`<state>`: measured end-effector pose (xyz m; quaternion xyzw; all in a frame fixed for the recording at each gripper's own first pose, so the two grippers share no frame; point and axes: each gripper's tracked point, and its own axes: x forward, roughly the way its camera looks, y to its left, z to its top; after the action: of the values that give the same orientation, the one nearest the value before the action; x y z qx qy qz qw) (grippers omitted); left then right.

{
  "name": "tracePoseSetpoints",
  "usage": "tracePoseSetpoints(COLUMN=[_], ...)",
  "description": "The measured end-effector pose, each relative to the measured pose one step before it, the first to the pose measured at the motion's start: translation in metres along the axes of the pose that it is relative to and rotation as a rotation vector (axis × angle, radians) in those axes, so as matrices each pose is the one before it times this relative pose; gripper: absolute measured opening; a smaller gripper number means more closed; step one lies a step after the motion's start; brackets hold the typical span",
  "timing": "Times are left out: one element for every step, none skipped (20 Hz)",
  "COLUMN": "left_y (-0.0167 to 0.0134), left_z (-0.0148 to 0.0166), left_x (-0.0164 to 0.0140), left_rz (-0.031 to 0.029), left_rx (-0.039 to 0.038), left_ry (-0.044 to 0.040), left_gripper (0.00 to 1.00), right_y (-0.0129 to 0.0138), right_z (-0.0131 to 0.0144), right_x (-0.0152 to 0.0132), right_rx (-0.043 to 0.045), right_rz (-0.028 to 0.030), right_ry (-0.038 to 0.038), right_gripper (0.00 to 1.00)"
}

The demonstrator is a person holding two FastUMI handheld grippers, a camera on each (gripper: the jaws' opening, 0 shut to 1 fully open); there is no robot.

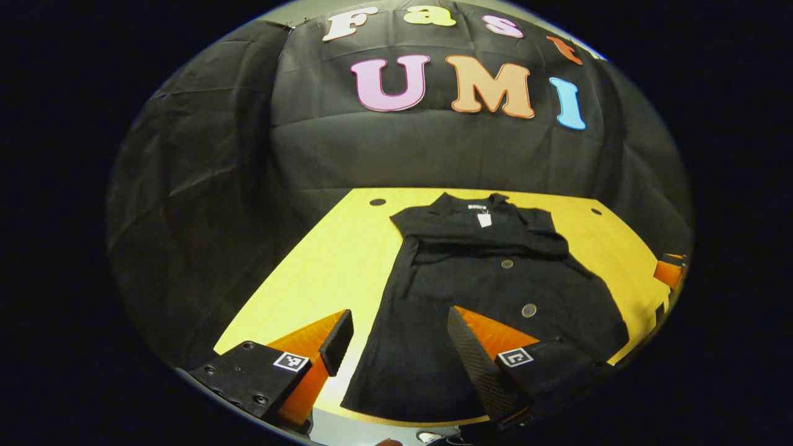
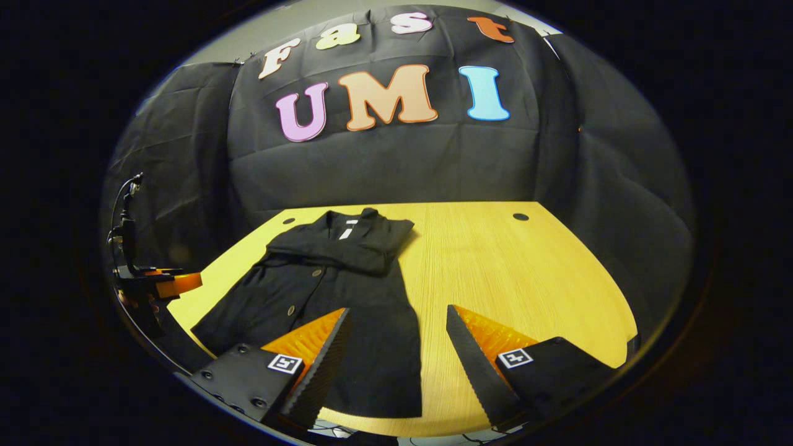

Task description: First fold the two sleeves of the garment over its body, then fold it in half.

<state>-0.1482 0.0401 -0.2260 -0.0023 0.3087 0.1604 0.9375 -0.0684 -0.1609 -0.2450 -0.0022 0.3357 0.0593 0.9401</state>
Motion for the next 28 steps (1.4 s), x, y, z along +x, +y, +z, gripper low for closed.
tracePoseSetpoints(left_y=[0.00274, 0.00143, 0.00195, 0.00254, 0.00174, 0.00285, 0.00343, 0.00322, 0.00304, 0.00299, 0.00195, 0.00050, -0.00084, -0.00067, -0.00157, 0.00130, -0.00008, -0.00019, -0.00140, -0.00092, -0.00068, -0.00108, -0.00470, -0.00476, -0.00653, -0.00711, -0.00716, -0.00065], left_z=[-0.01348, -0.01098, -0.01392, -0.01146, -0.01195, -0.01234, -0.00926, -0.00890, -0.00815, -0.00652, -0.00571, -0.00642, -0.00389, 0.00437, -0.00078, -0.00055, -0.00026, -0.00218, 0.00074, -0.00167, -0.00021, -0.00001, -0.00134, 0.00026, 0.00023, 0.00066, 0.00063, 0.00159], left_x=[-0.00218, -0.00075, 0.00009, -0.00134, 0.00070, -0.00012, 0.00002, 0.00059, 0.00213, -0.00027, 0.00206, 0.00004, -0.00029, 0.00048, 0.00305, -0.00307, 0.00024, -0.00130, 0.00019, 0.00093, 0.00067, -0.00022, -0.00040, -0.00170, 0.00134, 0.00094, 0.00129, 0.00249], left_rz=[0.00240, 0.00112, 0.00406, 0.00399, 0.00178, 0.00468, 0.00502, 0.00402, 0.00712, 0.00420, 0.00288, 0.00039, -0.00538, -0.00056, -0.00290, -0.00389, -0.00656, -0.01199, -0.01330, -0.00675, -0.00607, -0.00495, -0.01692, -0.02018, -0.02240, -0.02629, -0.01452, 0.01100], left_rx=[0.00226, 0.00417, 0.00552, 0.00196, 0.00277, 0.00277, 0.00365, 0.00491, 0.00244, 0.00171, -0.00202, -0.00258, -0.00686, 0.00014, -0.00248, -0.00315, -0.00443, -0.01151, -0.01746, -0.01973, -0.01556, 0.00433, 0.01060, 0.01622, 0.01111, 0.00964, 0.00470, 0.00264], left_ry=[0.02548, 0.02320, 0.02487, 0.02048, 0.01871, 0.02221, 0.01461, 0.01440, 0.01529, 0.01090, 0.00853, 0.01161, 0.01119, -0.02450, 0.00375, -0.00579, -0.00468, -0.00179, -0.00964, 0.00262, -0.00624, -0.00458, -0.01356, -0.01149, -0.01329, -0.00685, -0.00289, 0.00588], left_gripper=[0.95, 0.95, 0.95, 0.95, 1.00, 0.95, 0.95, 0.95, 0.95, 0.95, 0.95, 0.95, 0.95, 0.96, 0.96, 0.95, 0.95, 0.95, 0.95, 0.93, 0.93, 0.93, 0.93, 0.88, 0.71, 0.55, 0.38, 0.22], right_y=[0.00011, -0.00067, -0.00079, -0.00195, -0.00239, -0.00130, 0.00051, 0.00642, 0.00113, -0.00032, -0.00016, -0.00337, 0.00194, 0.00104, 0.00075, 0.00023, 0.00225, 0.00009, 0.00050, -0.00010, -0.00035, 0.00050, 0.00464, 0.00598, 0.00702, 0.00833, 0.00372, -0.00014], right_z=[-0.01224, -0.01028, -0.01327, -0.01208, -0.01190, -0.00867, -0.01034, 0.00117, -0.00652, -0.00588, -0.00849, -0.00704, -0.00425, -0.00375, -0.00451, -0.00312, -0.00778, -0.00358, 0.00462, -0.00284, 0.00013, -0.00100, 0.00097, -0.00029, 0.00085, -0.00036, -0.00070, 0.00161], right_x=[-0.00190, 0.00001, -0.00059, 0.00036, 0.00133, 0.00157, 0.00022, 0.00337, 0.00270, 0.00309, 0.00196, 0.00293, 0.00373, 0.00301, 0.00162, 0.00269, 0.00341, 0.00050, -0.00121, 0.00068, -0.00131, 0.00154, -0.00061, 0.00095, 0.00013, 0.00101, 0.00101, 0.00018], right_rx=[-0.00157, -0.00205, -0.00295, -0.00382, -0.00453, -0.00200, -0.00068, -0.00026, -0.00277, -0.00948, -0.00975, -0.00880, -0.00685, -0.00370, -0.00202, -0.00134, -0.00586, -0.00999, 0.01493, 0.01003, 0.00049, -0.00382, -0.00060, -0.00986, -0.00991, -0.00905, -0.00651, -0.01011], right_rz=[-0.00407, -0.00486, -0.00385, -0.00674, -0.00778, -0.00633, -0.00475, 0.00164, -0.00058, -0.00530, -0.00617, -0.00708, -0.00354, 0.00009, 0.00160, -0.00335, 0.00114, 0.00311, -0.00196, 0.00018, -0.00030, 0.00123, 0.02265, 0.01278, 0.02130, 0.02205, 0.00525, -0.00297], right_ry=[0.02237, 0.01896, 0.02472, 0.02435, 0.02446, 0.01814, 0.02048, 0.01724, 0.01455, 0.01769, 0.01331, 0.01404, 0.01503, 0.01396, 0.01320, 0.01192, 0.02675, 0.01327, -0.01403, 0.00338, -0.00371, 0.00155, 0.00133, 0.00663, 0.00329, 0.00439, 0.00140, -0.00254], right_gripper=[0.99, 0.99, 0.98, 0.98, 0.98, 0.99, 0.99, 0.99, 0.99, 0.94, 0.94, 0.99, 0.94, 0.99, 0.99, 0.99, 0.99, 0.99, 1.00, 0.98, 0.96, 0.96, 0.96, 0.80, 0.63, 0.46, 0.29, 0.12])
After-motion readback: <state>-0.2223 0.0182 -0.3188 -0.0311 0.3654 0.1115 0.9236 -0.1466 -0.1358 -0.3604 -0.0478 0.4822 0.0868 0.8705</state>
